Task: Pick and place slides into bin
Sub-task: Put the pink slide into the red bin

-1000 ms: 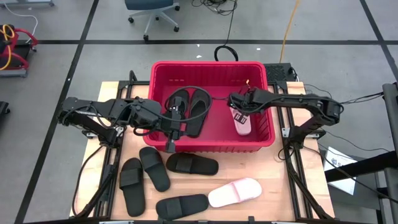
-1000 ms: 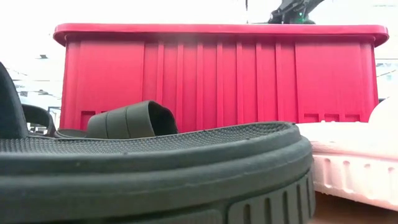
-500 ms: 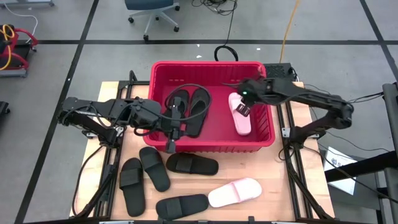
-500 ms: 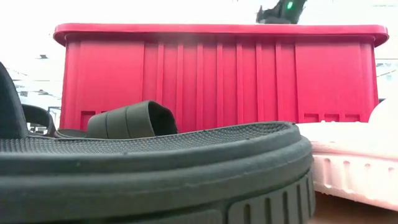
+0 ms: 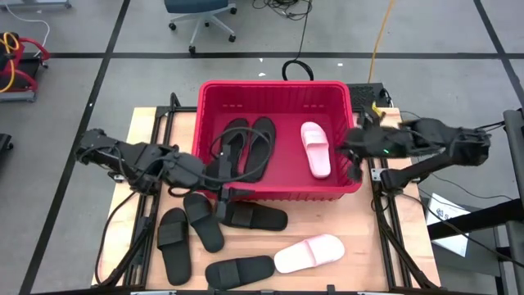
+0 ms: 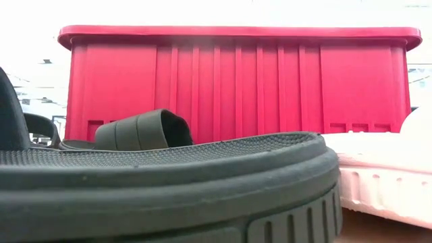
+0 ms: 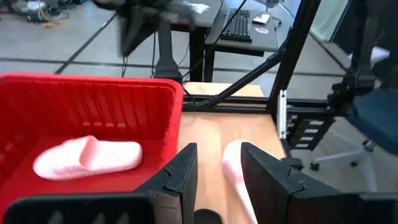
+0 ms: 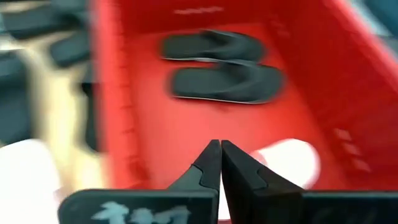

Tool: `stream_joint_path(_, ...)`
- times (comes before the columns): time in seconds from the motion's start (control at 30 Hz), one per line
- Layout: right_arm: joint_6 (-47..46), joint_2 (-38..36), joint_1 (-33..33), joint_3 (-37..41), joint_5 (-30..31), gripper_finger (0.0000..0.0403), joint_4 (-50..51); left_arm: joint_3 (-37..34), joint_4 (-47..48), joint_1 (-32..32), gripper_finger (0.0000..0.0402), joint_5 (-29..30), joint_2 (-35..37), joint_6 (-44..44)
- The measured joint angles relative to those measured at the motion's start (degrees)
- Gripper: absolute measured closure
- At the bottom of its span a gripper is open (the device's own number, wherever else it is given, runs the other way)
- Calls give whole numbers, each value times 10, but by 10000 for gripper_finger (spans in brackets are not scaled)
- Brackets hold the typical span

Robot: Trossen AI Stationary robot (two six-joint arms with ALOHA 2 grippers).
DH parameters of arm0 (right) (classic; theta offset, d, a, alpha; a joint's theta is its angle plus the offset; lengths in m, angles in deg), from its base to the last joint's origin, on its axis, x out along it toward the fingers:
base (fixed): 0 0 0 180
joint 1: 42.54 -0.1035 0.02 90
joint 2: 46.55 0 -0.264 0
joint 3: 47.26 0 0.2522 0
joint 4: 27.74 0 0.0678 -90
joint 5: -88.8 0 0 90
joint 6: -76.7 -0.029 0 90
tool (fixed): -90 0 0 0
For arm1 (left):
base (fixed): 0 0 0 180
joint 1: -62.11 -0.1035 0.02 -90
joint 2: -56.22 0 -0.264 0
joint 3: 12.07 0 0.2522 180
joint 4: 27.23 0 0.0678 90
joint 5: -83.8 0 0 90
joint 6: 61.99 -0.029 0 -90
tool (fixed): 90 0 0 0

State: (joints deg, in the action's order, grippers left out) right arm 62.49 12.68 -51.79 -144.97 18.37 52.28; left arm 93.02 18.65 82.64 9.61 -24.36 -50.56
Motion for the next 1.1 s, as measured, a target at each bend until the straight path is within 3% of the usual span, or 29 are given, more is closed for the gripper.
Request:
stream_joint_path(0.27,-74,-3,-198,0,-92,402,0,0,0,73,279,92,0,90)
stream_joint_path(0.67,-268,62,-467,0,-93,403,-1,0,-2,138,279,200,0,129)
stream_joint_path(0.87,-334,121,-525,0,-94,403,-51,0,-2,147,279,206,0,129)
stream_joint_path(1.1,-423,181,-535,0,-91,403,-91,0,-2,163,279,203,0,104)
